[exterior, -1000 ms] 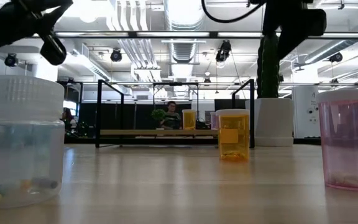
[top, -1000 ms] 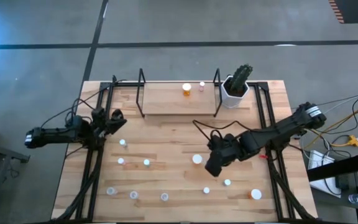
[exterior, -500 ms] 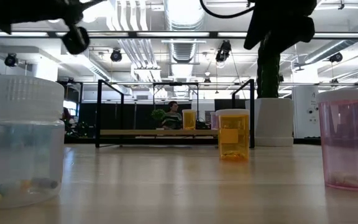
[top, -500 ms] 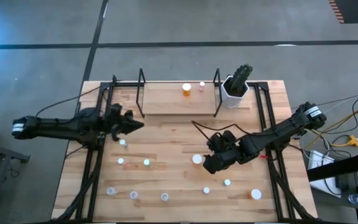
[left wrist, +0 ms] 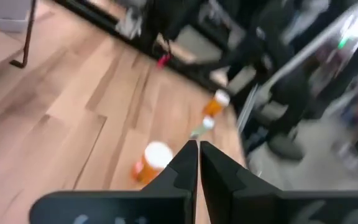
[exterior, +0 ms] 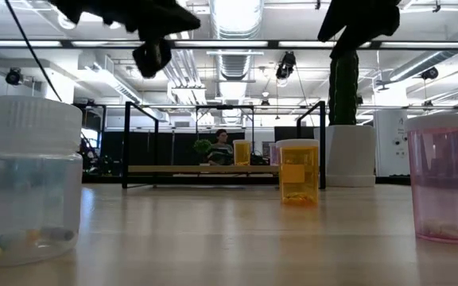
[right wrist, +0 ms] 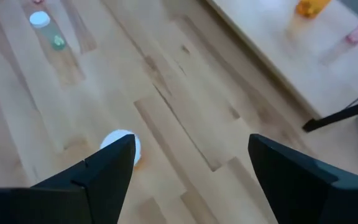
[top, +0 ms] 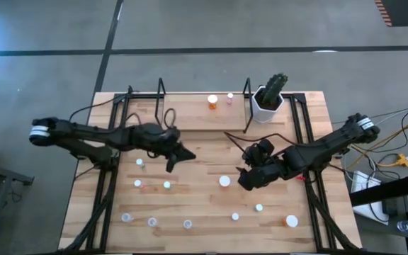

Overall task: Pick and place medicine bottles onto shelf by color
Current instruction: Put the middle left blue pill bottle on the shelf

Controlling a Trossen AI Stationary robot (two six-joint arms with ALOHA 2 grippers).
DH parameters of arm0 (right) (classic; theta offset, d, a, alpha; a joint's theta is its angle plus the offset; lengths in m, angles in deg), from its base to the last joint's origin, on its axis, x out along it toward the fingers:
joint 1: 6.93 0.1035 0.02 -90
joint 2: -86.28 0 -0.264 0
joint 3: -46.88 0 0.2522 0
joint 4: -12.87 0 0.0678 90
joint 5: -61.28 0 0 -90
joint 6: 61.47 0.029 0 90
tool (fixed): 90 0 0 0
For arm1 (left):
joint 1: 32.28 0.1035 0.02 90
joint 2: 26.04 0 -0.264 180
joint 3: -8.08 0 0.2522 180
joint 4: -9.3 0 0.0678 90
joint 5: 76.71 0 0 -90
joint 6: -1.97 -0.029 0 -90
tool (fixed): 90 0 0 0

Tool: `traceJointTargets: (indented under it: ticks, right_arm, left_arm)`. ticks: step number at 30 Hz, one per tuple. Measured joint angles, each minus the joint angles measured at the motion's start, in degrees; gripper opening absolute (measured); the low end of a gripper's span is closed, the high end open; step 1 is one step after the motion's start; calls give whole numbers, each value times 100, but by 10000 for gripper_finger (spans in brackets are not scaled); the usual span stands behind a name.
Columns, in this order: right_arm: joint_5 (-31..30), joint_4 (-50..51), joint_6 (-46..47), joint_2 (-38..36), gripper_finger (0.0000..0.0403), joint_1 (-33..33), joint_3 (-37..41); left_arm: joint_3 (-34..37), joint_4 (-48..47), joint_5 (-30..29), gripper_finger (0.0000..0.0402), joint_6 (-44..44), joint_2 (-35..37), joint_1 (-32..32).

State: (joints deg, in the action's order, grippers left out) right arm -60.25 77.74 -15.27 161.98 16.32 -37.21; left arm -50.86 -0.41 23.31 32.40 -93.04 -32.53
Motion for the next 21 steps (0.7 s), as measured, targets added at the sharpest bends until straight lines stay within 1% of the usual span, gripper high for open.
traceJointTargets:
  ticks: [4,6,8,11,14,16,18,21]
  right_arm:
    - [-109,37,-318,-143,304,0,4]
    - [-212,79,-400,-178,304,0,4]
    - [-324,131,-545,-210,304,-2,13]
    - [-510,118,-848,-221,304,-2,26]
    - [-653,120,-1262,-214,304,-29,33]
    - [-677,112,-1462,-214,304,-81,48]
    - [-749,129,-1594,-214,304,-155,69]
    - [-761,133,-1748,-221,304,-292,90]
  left_arm:
    - [-948,-1919,-4,1,-620,-318,-60]
    - [-1307,-2613,-11,8,-875,-436,-66]
    - [-1578,-3042,-3,24,-1113,-468,-88]
    - [-1683,-3222,10,64,-1392,-418,-172]
    - [-1677,-3409,19,114,-1459,-257,-225]
    - [-1674,-3830,21,146,-1458,-146,-224]
    - [-1670,-4523,17,173,-1437,-78,-254]
    - [-1664,-5410,20,196,-1429,-17,-445]
